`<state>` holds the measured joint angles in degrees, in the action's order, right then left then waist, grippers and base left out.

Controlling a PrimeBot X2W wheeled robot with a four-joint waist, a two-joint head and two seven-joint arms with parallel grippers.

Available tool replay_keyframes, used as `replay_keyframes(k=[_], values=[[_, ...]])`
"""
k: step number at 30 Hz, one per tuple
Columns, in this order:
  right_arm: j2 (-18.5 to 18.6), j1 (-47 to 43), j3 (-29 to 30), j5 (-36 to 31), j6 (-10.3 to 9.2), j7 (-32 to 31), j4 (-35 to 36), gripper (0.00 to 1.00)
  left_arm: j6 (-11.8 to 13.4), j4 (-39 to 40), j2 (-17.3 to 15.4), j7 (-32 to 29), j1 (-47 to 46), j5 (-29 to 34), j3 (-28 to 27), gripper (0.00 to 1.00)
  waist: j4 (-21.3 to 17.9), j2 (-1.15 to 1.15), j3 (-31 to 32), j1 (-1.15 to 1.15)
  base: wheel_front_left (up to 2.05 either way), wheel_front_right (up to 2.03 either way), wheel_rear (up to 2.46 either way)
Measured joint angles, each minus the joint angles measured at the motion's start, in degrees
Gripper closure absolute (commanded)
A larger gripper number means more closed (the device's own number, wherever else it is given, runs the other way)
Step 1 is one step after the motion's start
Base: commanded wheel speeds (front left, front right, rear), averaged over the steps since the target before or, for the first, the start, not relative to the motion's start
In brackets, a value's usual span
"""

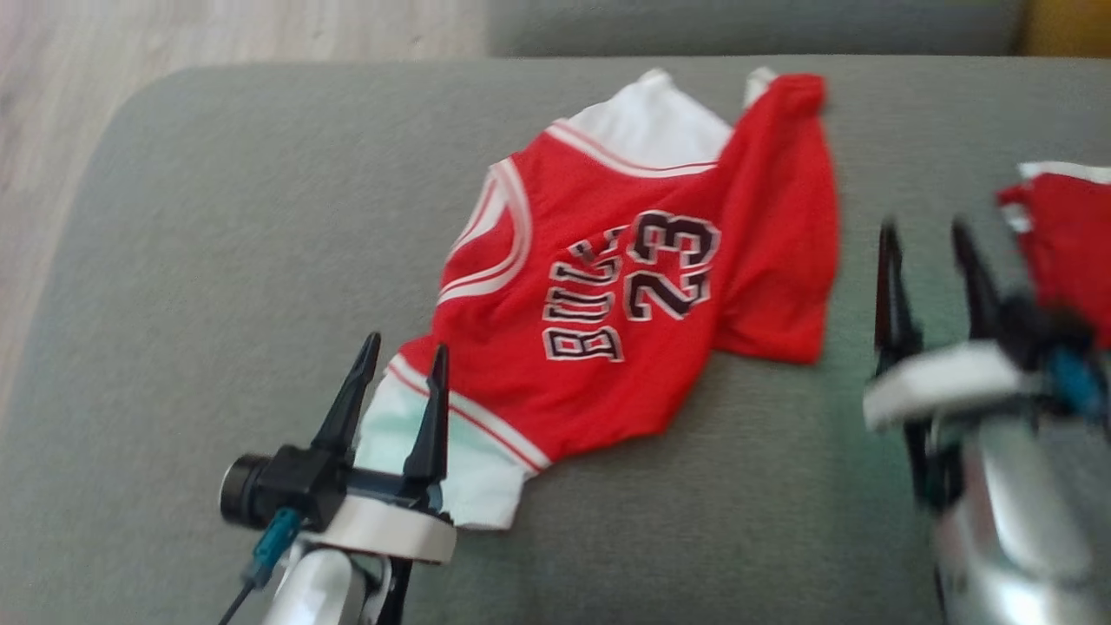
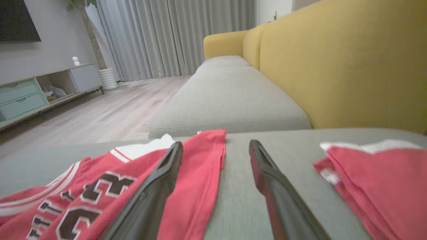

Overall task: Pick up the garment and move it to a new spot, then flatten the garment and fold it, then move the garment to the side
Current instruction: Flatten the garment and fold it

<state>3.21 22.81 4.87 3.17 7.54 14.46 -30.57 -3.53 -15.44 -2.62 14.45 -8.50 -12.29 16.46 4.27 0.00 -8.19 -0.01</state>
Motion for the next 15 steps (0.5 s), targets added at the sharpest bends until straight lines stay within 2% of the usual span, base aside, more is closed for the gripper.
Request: replay_keyframes(k=[7,15], values=[[-0.2,-13.8,-3.8,5.9,0.00,0.0,9.9,0.00,0.0,0.3,-0.1,0.0,2.5,0.0,-1.5,0.00,-4.2,0.00,2.3,0.00,0.00,0.00,0.00],[-0.6,-19.9,-5.9,6.9,0.00,0.0,13.1,0.00,-0.1,0.8,-0.1,0.0,3.3,0.0,-1.6,0.00,-5.5,0.00,3.0,0.01,0.00,0.00,0.00]])
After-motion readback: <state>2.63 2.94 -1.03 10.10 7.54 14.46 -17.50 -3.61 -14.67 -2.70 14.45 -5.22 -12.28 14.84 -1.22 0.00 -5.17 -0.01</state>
